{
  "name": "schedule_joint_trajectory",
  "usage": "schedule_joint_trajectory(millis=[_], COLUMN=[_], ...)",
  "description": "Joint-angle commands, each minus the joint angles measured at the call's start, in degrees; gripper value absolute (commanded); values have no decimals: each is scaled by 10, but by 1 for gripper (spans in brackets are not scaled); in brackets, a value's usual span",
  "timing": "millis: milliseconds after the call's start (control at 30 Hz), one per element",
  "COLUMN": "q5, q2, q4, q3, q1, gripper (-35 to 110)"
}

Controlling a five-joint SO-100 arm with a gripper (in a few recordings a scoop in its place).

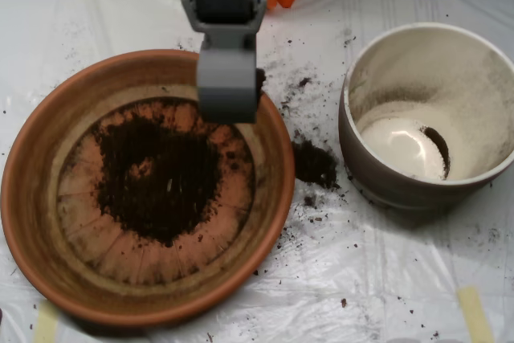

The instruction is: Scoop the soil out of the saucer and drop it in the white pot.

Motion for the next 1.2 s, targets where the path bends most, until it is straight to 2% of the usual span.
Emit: schedule_joint_trajectory(millis=[0, 333, 667, 733, 833, 867, 1167], q5=[-21, -69, -60, -55, -61, -61, -57], q2=[23, 5, -9, -9, -9, -9, -8], q4=[16, 40, 33, 33, 38, 38, 31], q3=[-71, -78, -76, -76, -76, -72, -49], q1=[-51, -223, -308, -311, -316, -317, -319], gripper=[-1, -1, 0, 5, 25, 27, 30])
